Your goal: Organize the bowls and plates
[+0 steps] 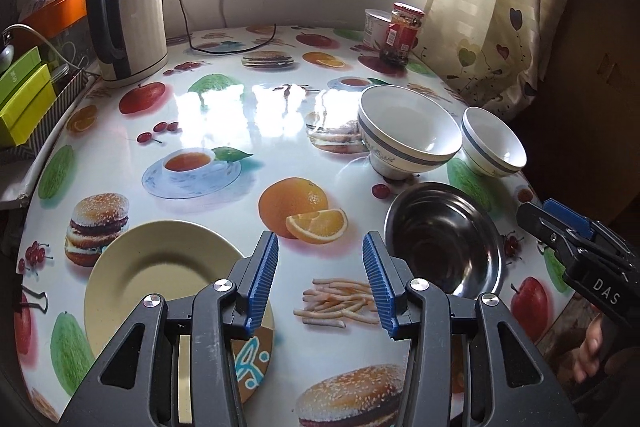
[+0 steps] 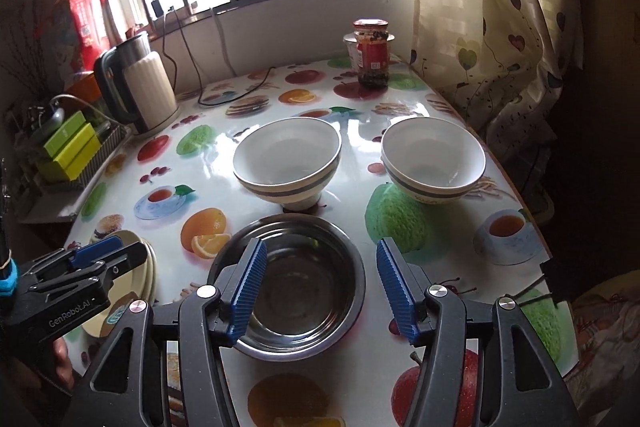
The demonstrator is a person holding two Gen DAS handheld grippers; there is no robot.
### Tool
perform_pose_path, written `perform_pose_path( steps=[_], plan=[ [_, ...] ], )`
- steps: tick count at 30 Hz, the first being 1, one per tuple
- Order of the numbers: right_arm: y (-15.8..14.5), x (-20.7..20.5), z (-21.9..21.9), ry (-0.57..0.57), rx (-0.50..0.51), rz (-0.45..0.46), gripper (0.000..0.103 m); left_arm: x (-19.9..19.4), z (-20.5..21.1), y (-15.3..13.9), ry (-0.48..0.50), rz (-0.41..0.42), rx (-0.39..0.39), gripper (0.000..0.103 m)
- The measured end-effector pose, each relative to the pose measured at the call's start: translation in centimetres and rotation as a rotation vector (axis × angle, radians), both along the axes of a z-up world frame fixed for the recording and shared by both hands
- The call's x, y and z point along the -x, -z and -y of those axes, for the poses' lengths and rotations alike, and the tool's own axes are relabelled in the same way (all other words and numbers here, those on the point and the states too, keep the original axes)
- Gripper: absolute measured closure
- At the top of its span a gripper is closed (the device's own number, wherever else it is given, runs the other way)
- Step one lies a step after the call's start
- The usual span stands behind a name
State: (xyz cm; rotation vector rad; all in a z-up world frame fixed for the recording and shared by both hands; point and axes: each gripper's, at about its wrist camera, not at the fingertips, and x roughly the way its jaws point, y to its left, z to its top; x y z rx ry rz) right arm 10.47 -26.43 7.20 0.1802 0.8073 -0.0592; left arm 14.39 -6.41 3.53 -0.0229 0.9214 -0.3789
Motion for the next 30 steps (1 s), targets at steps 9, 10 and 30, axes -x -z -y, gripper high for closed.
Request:
perform_pose_path(
  steps=[9,10,30],
  plan=[
    [2.5,-0.6,2.4,0.032,-0.038,-0.061,0.045,-0.9,2.9,1.7,0.041,-0.056,-0.015,0.058],
    [2.6,-0.6,2.5,0.033,-0.042,-0.064,0.045,-0.9,3.0,1.8,0.043,-0.061,-0.013,0.058],
    [2.6,-2.4,-3.3,-0.208,-0.173,-0.048,0.045,2.2,-10.3,0.0,-0.266,0.005,-0.061,0.058]
  ],
)
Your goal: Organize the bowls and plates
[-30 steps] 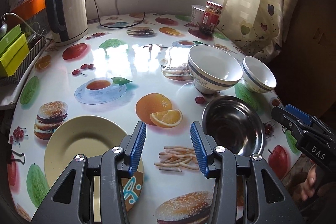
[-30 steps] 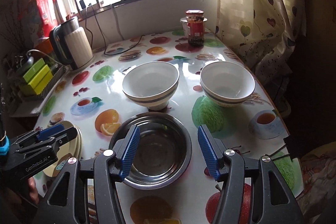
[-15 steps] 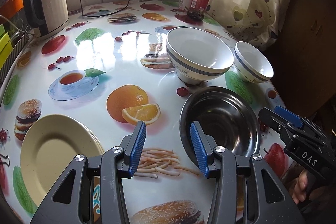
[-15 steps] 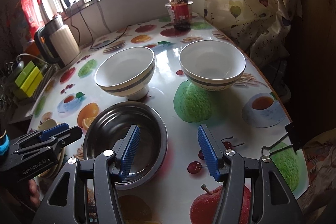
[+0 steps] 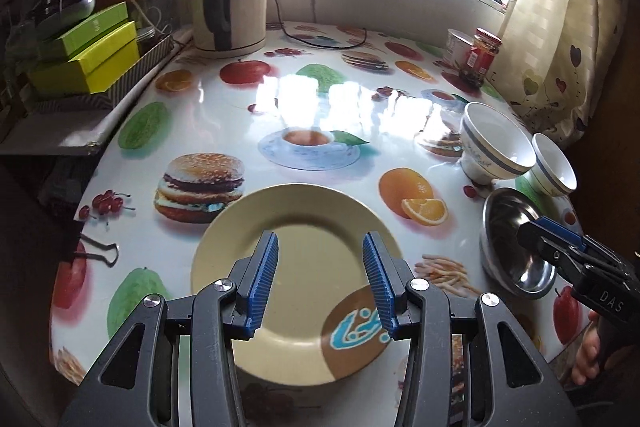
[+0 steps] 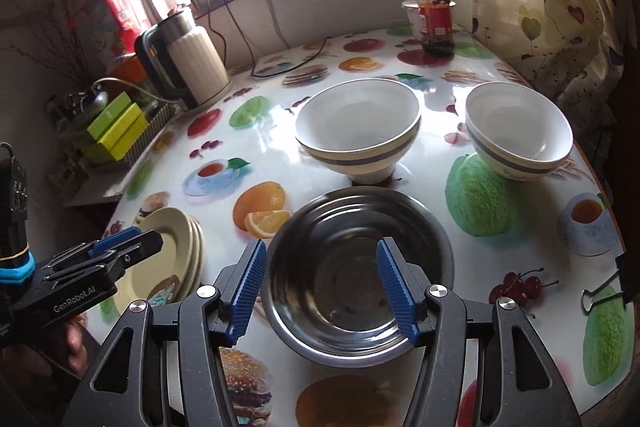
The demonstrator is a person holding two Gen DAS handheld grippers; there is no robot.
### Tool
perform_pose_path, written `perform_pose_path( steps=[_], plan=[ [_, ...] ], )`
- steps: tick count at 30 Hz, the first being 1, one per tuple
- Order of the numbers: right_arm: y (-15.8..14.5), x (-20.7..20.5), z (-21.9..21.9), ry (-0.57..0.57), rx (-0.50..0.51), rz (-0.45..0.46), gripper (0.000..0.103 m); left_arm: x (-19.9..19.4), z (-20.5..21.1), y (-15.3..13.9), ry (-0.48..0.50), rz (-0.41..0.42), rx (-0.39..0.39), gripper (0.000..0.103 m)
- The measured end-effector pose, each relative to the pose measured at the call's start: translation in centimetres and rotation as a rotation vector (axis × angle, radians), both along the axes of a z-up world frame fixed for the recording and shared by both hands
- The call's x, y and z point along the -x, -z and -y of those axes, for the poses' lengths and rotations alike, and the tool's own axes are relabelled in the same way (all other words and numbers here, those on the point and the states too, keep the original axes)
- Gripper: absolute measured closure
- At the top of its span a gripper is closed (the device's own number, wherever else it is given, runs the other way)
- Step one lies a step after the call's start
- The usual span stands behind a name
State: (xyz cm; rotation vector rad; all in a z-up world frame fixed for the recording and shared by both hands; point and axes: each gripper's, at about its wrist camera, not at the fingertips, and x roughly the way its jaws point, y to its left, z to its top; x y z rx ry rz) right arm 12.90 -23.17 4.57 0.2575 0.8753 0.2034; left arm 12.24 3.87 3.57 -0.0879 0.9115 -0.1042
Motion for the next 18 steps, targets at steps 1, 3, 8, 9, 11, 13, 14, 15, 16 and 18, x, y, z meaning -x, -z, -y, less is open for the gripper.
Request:
perform_pose_path(
  steps=[1,3,8,9,11,13,14,15,16,18],
  plan=[
    [0.0,-0.3,-1.0,-0.027,-0.005,-0.002,0.045,0.2,-1.1,0.1,-0.029,0.004,-0.005,0.058],
    [0.1,-0.9,-3.0,-0.088,-0.014,-0.005,0.045,0.5,-3.1,0.5,-0.073,-0.02,-0.004,0.058],
    [1.0,-2.4,-7.4,-0.207,-0.023,-0.043,0.045,1.2,-6.6,2.1,-0.15,-0.074,0.037,0.058],
    [1.3,-2.7,-8.2,-0.224,-0.022,-0.054,0.045,1.3,-7.0,2.4,-0.158,-0.088,0.051,0.058],
    [1.7,-3.2,-9.4,-0.249,-0.024,-0.072,0.045,1.4,-7.4,3.0,-0.158,-0.104,0.063,0.058],
    [2.1,-3.7,-10.5,-0.269,-0.031,-0.089,0.045,1.4,-7.8,3.5,-0.168,-0.117,0.09,0.058],
    [2.2,-3.9,-11.0,-0.281,-0.033,-0.092,0.045,1.4,-8.0,3.7,-0.166,-0.126,0.105,0.058],
    [2.4,-4.2,-11.5,-0.287,-0.032,-0.101,0.045,1.3,-8.1,4.0,-0.164,-0.137,0.124,0.058],
    [2.6,-4.4,-11.9,-0.29,-0.03,-0.109,0.045,1.2,-8.3,4.3,-0.165,-0.152,0.152,0.058],
    [3.1,-4.8,-12.4,-0.297,-0.036,-0.127,0.045,1.1,-8.8,4.6,-0.189,-0.17,0.199,0.058]
  ],
)
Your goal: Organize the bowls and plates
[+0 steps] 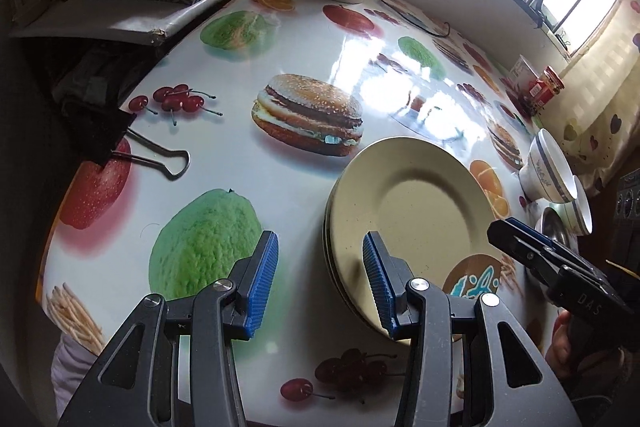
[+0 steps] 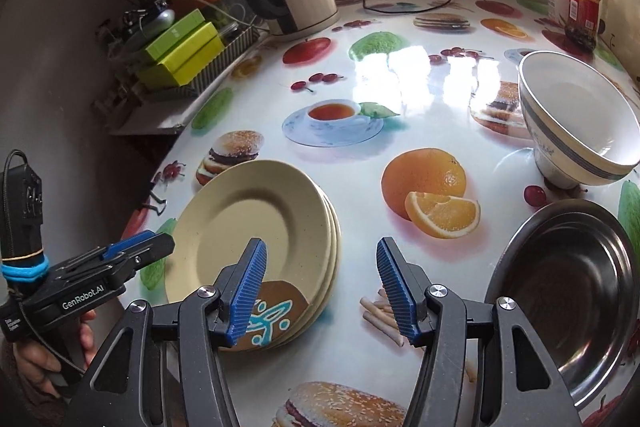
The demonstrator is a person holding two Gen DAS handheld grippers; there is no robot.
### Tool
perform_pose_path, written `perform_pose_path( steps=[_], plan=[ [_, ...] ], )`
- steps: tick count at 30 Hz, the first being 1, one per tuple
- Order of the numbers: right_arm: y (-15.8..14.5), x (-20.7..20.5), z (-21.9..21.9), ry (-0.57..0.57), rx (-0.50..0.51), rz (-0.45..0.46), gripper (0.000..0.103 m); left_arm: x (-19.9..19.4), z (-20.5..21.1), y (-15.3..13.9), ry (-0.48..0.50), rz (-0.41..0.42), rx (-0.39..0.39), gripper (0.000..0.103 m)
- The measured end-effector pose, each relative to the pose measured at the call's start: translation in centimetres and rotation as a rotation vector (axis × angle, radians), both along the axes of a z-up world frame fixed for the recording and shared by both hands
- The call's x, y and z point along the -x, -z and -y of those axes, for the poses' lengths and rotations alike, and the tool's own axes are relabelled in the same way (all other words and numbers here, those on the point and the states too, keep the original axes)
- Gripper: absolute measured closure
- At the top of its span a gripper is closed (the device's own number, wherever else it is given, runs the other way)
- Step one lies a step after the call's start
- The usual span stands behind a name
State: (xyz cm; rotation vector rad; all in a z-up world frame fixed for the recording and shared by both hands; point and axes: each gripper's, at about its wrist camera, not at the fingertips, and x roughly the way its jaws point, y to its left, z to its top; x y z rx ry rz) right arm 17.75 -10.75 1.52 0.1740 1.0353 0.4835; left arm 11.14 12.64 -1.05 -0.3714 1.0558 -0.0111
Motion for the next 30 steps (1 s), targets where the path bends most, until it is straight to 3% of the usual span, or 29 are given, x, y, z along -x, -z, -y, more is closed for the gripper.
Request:
perform_pose_path(
  steps=[9,26,30],
  plan=[
    [1.8,-1.3,-1.2,-0.005,0.016,-0.062,0.045,-0.7,-0.5,1.2,0.002,-0.02,0.107,0.058],
    [2.8,-1.8,-1.4,-0.001,-0.028,-0.096,0.045,-0.7,-1.1,1.4,0.019,-0.032,0.145,0.057],
    [2.9,-1.5,-1.2,-0.001,-0.06,-0.107,0.045,-0.5,-0.8,1.9,0.027,-0.059,0.197,0.056]
  ],
)
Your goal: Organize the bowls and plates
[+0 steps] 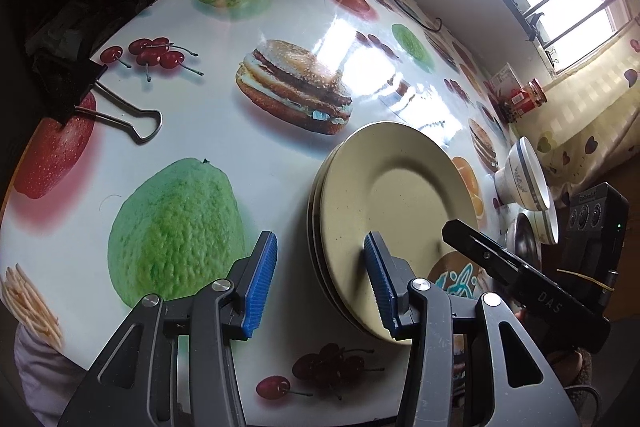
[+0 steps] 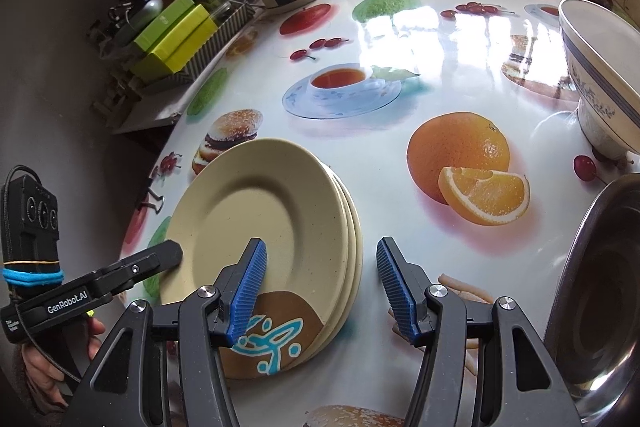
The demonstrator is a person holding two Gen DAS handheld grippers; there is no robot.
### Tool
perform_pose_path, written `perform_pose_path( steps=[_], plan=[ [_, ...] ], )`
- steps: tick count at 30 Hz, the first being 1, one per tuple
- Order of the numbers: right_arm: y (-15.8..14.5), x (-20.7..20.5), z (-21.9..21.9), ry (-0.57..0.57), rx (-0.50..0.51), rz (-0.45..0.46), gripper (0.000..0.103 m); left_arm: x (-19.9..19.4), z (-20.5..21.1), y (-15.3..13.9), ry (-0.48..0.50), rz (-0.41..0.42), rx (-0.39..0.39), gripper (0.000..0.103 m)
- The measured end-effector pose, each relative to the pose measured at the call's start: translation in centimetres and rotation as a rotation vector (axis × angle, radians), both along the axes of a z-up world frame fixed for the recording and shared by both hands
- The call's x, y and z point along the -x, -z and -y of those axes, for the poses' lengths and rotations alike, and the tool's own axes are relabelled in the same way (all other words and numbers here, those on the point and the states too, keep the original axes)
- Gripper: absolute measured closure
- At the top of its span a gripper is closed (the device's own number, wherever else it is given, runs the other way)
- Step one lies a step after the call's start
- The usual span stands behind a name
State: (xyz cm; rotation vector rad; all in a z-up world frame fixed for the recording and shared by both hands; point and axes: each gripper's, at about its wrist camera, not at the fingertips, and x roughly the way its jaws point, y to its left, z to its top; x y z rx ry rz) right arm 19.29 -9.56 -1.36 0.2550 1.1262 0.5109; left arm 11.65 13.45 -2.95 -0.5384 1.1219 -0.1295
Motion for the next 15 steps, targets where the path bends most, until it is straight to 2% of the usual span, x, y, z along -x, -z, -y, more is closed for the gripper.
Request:
perform_pose_path(
  steps=[15],
  plan=[
    [0.07,0.68,0.35,0.002,-0.051,-0.023,0.045,0.49,0.88,0.07,0.004,0.001,0.028,0.054]
  ],
)
